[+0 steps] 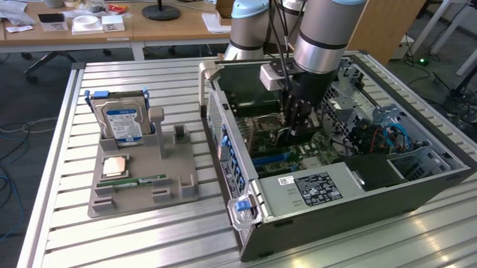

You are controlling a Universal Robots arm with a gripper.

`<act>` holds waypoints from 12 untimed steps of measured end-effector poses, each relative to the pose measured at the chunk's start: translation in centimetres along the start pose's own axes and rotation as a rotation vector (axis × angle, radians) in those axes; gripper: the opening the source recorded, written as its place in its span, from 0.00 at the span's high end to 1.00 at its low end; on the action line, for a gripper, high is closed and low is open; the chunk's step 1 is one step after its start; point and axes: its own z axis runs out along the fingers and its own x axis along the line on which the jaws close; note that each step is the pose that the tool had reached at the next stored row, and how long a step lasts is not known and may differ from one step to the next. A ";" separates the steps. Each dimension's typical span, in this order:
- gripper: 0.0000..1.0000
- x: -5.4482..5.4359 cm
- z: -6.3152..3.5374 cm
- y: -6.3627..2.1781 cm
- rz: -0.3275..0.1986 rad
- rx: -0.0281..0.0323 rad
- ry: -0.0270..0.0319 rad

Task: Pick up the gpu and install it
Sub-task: 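Insert the gpu into the slot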

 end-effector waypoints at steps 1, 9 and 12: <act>0.74 0.0 0.00 0.03 0.000 0.0000 0.0001; 0.74 0.0 0.18 0.23 0.000 0.0000 0.0021; 0.74 0.0 0.18 0.24 0.000 -0.0001 0.0024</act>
